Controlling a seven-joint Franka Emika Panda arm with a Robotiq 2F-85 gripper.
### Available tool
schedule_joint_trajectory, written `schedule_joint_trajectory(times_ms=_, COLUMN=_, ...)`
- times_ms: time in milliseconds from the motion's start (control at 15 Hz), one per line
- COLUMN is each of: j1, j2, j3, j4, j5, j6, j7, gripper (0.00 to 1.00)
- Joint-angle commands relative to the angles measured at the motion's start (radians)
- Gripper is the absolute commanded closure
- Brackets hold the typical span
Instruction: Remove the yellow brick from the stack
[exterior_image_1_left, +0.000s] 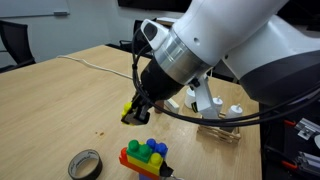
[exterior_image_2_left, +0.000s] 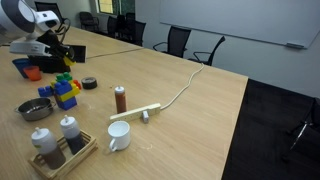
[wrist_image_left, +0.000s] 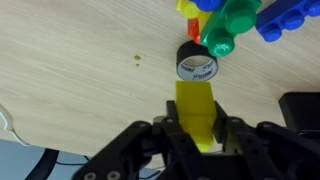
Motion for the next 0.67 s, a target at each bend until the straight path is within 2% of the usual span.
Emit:
schedule_joint_trajectory(times_ms=0, j1=0.085, j2=-0.084, j3=-0.134, j4=-0.089, j5=-0.136, j6=-0.002, j7=0.158, gripper=0.90)
schedule_joint_trajectory(times_ms=200, j1=0.127, j2=-0.132, j3=-0.215, j4=-0.169, j5=-0.284, j6=-0.008, j7=0.272, gripper=0.90)
schedule_joint_trajectory(times_ms=600, j1=0.157, j2=-0.200, j3=-0.245, j4=-0.363, j5=-0.449, j6=0.001, j7=0.417, gripper=0.90)
